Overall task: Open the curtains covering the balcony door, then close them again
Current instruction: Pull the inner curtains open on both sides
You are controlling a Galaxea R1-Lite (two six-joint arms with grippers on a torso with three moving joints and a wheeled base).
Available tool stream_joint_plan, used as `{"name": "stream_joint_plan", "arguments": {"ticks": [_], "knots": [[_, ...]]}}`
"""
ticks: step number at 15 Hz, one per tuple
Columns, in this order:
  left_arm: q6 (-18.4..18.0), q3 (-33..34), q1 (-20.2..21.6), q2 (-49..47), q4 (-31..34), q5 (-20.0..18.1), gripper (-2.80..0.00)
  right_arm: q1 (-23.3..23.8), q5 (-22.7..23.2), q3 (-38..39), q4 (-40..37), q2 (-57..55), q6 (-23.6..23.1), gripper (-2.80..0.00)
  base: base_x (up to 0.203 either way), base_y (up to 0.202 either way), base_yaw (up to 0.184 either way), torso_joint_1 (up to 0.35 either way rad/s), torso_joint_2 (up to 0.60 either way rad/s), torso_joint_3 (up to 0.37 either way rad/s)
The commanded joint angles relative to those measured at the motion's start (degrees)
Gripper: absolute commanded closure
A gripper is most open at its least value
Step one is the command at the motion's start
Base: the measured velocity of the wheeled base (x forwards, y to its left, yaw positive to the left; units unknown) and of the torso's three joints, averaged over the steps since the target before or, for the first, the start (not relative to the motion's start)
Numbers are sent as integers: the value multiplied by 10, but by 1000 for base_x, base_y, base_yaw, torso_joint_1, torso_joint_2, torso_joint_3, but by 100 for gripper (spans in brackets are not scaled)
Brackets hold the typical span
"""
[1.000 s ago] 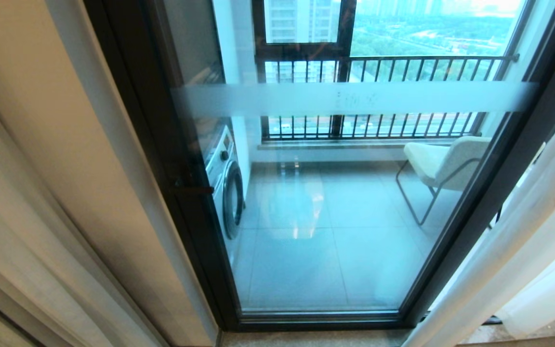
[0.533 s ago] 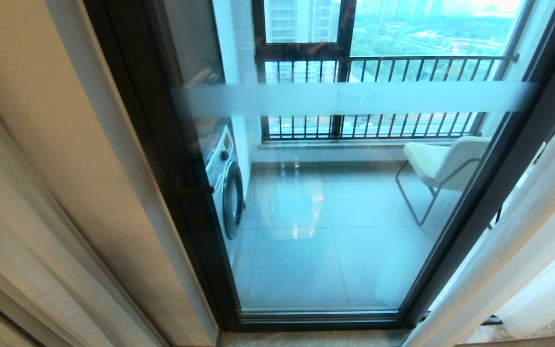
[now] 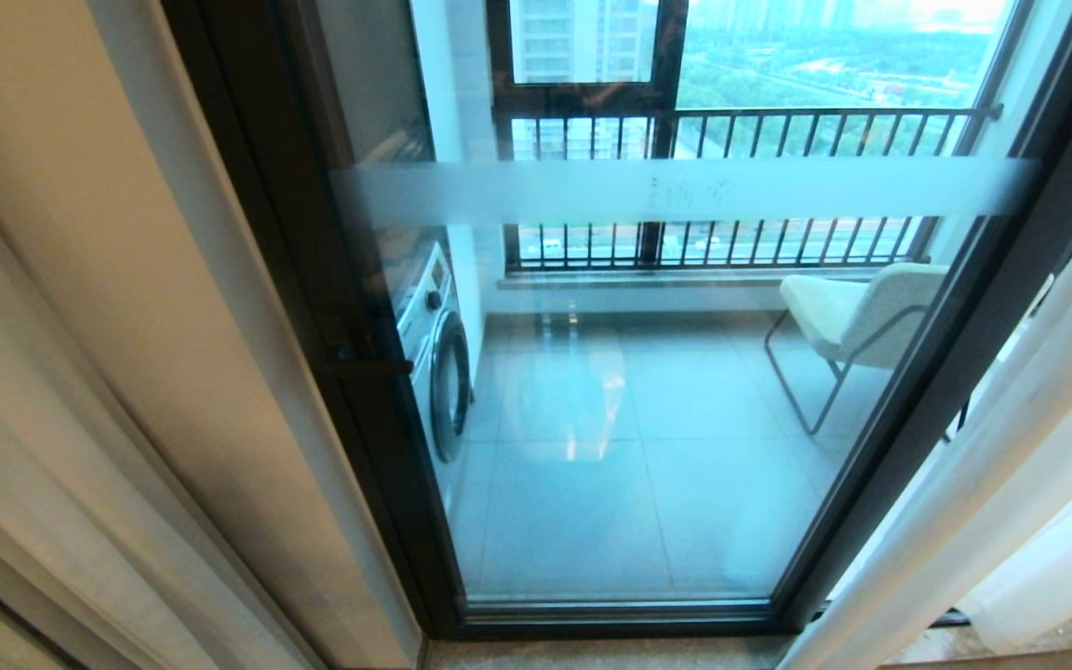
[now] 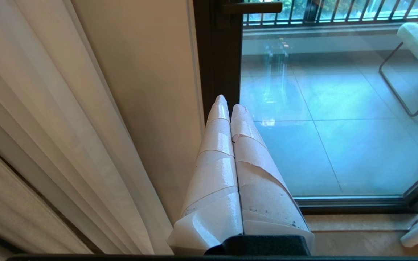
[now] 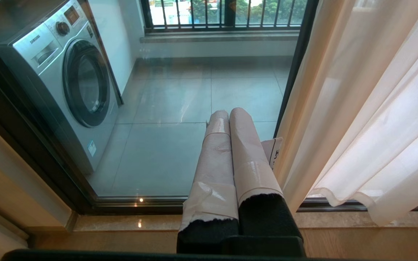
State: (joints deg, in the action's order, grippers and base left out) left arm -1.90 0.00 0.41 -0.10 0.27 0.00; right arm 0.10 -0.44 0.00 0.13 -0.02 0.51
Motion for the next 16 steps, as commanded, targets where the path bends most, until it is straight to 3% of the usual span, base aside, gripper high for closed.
{"name": "stream_joint_plan", "arguments": {"ticks": [1, 13, 16], "knots": [[1, 0, 0, 0, 0, 0, 0, 0, 0, 0, 0, 0, 0, 0, 0, 0, 0, 0, 0, 0], [-3, 0, 0, 0, 0, 1, 0, 0, 0, 0, 0, 0, 0, 0, 0, 0, 0, 0, 0, 0], [-3, 0, 0, 0, 0, 1, 0, 0, 0, 0, 0, 0, 0, 0, 2, -106, -3, 5, 2, -1]]}}
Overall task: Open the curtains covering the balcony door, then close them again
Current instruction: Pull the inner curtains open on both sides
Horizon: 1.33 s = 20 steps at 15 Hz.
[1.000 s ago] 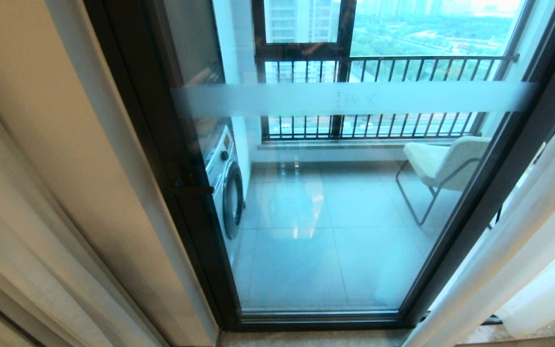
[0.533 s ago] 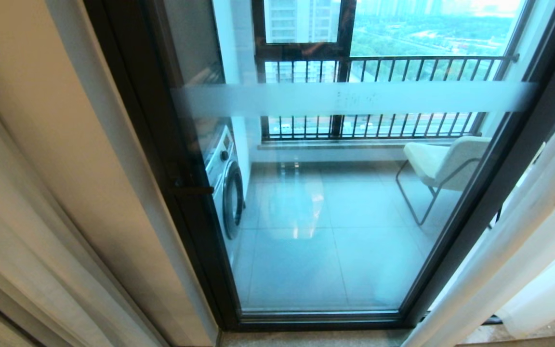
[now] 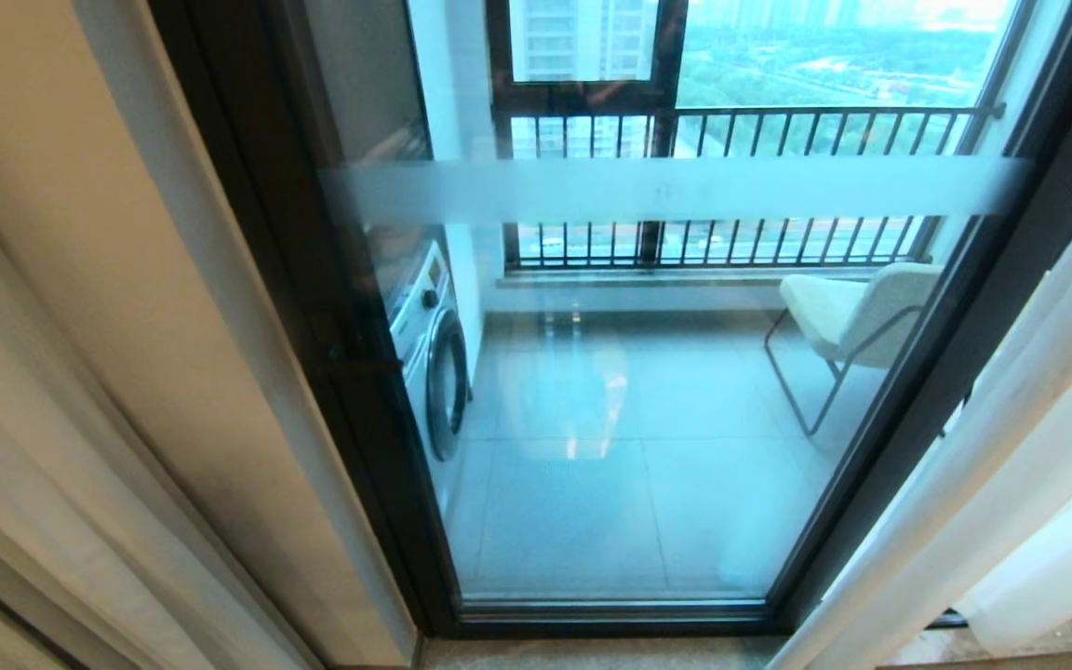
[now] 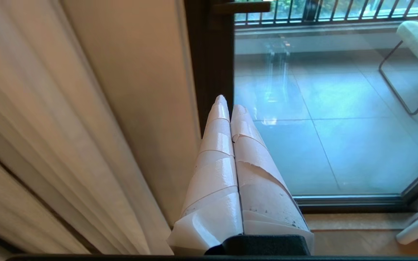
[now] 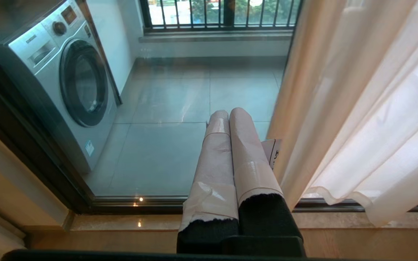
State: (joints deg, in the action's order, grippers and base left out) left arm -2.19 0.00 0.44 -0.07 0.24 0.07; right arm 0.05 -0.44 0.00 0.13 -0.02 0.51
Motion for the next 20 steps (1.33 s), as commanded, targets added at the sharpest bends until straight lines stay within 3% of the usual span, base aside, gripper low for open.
{"name": "stream_joint_plan", "arguments": {"ticks": [1, 20], "knots": [[-1, 0, 0, 0, 0, 0, 0, 0, 0, 0, 0, 0, 0, 0, 0, -184, -2, 2, 2, 2], [1, 0, 0, 0, 0, 0, 0, 0, 0, 0, 0, 0, 0, 0, 0, -184, 0, 2, 3, 1]]}}
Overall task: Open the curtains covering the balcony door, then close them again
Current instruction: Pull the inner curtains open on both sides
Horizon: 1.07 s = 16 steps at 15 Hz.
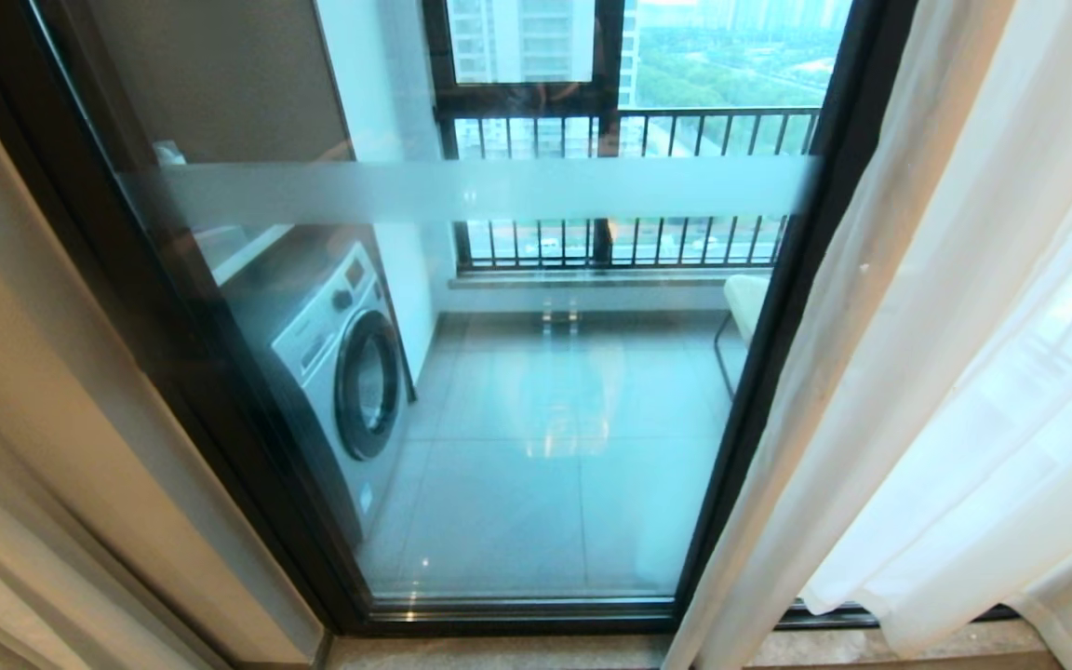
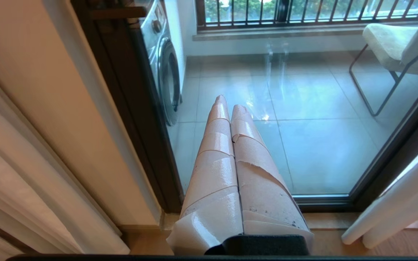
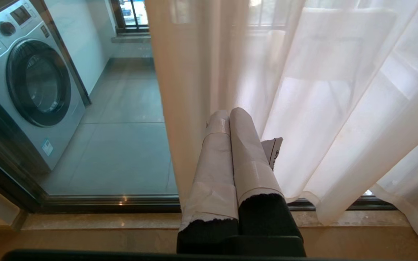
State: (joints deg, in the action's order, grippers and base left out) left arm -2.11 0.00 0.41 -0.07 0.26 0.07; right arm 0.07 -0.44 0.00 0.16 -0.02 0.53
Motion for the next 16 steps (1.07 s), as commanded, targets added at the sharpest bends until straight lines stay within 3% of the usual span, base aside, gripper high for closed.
{"name": "stream_joint_plan", "arguments": {"ticks": [1, 4, 16], "knots": [[0, 0, 0, 0, 0, 0, 0, 0, 0, 0, 0, 0, 0, 0, 0, -182, -1, 2, 7, -2], [0, 0, 0, 0, 0, 0, 0, 0, 0, 0, 0, 0, 0, 0, 0, -137, 2, 4, 4, 4], [4, 0, 0, 0, 0, 0, 0, 0, 0, 0, 0, 0, 0, 0, 0, 0, 0, 0, 0, 0]]}}
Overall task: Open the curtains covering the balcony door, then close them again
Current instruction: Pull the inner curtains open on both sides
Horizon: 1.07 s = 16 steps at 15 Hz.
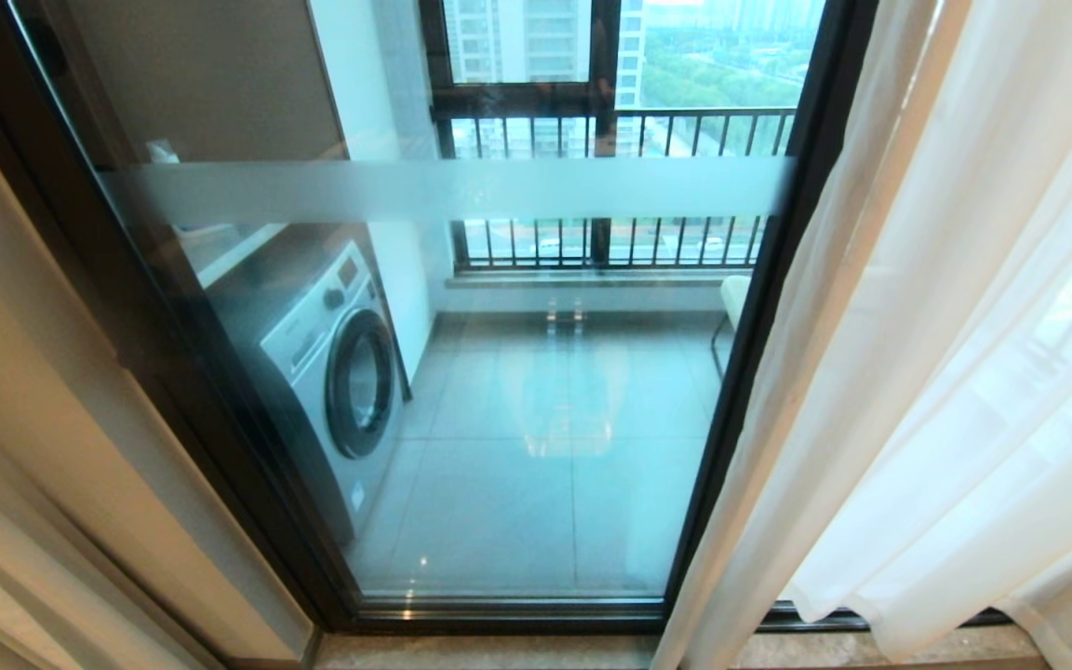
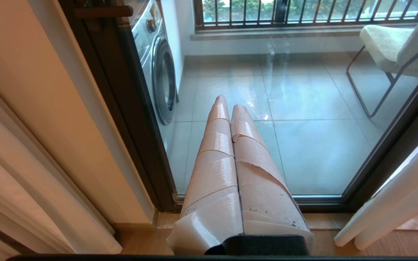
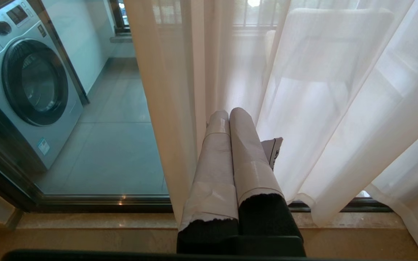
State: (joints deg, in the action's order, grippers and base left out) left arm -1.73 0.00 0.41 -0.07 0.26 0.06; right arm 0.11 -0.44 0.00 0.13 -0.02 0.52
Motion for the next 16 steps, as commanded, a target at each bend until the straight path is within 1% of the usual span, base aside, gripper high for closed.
{"name": "stream_joint_plan", "arguments": {"ticks": [1, 6, 8, 12, 13, 14, 16], "knots": [[0, 0, 0, 0, 0, 0, 0, 0, 0, 0, 0, 0, 0, 0, 0, 0, 0, 0, 0, 0], [0, 0, 0, 0, 0, 0, 0, 0, 1, 0, 0, 0, -3, 0, 0, 0, 0, 0, 0, 0], [0, 0, 0, 0, 0, 0, 0, 0, 3, 0, -5, 0, -34, 0, 0, 0, 0, 0, 0, 0], [0, 0, 0, 0, 0, 0, 0, 0, 4, 0, 9, 0, -35, 0, 0, 0, 0, 0, 0, 0], [0, 0, 0, 0, 0, 0, 0, 0, 13, -1, 22, 0, -34, 0, 0, 0, 0, 0, 0, 0], [0, 0, 0, 0, 0, 0, 0, 0, 37, -7, 35, 0, -33, 0, 0, 0, 0, 0, 0, 0], [1, 0, 0, 0, 0, 0, 0, 0, 85, -43, 32, -1, -37, 0, 0, 0, 0, 0, 0, 0]]}}
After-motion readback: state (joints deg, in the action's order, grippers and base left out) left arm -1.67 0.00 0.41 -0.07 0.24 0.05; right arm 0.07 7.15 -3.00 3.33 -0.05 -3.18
